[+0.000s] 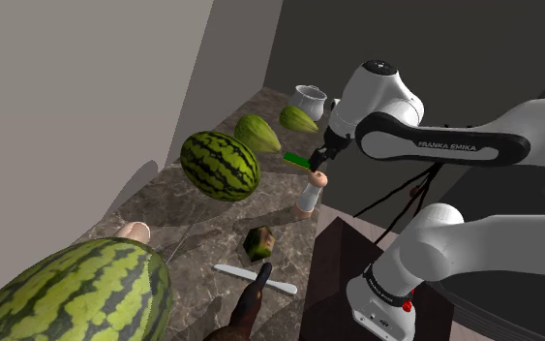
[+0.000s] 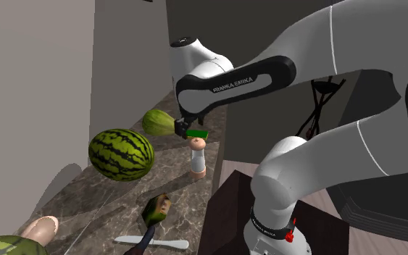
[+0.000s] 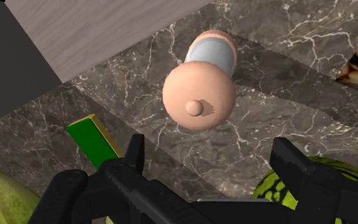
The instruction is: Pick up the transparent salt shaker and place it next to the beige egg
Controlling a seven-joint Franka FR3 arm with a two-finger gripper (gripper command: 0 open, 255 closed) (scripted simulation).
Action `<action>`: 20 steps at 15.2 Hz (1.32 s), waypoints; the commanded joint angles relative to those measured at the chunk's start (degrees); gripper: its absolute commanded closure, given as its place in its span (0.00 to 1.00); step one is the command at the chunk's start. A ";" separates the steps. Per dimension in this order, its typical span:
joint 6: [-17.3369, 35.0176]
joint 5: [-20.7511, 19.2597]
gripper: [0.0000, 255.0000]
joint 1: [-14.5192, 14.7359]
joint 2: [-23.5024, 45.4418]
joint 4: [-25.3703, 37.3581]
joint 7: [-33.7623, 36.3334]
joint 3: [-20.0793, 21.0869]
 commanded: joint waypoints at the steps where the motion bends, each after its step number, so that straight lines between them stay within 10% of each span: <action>1: 4.70 -1.53 0.00 -1.04 1.69 -3.18 1.49 0.50; 17: 12.80 -3.82 0.00 -3.00 6.17 -6.64 2.61 0.09; 18: 12.80 -3.82 1.00 -3.00 6.17 -6.64 2.61 0.09; 20: 12.80 -3.82 1.00 -3.00 6.17 -6.64 2.61 0.09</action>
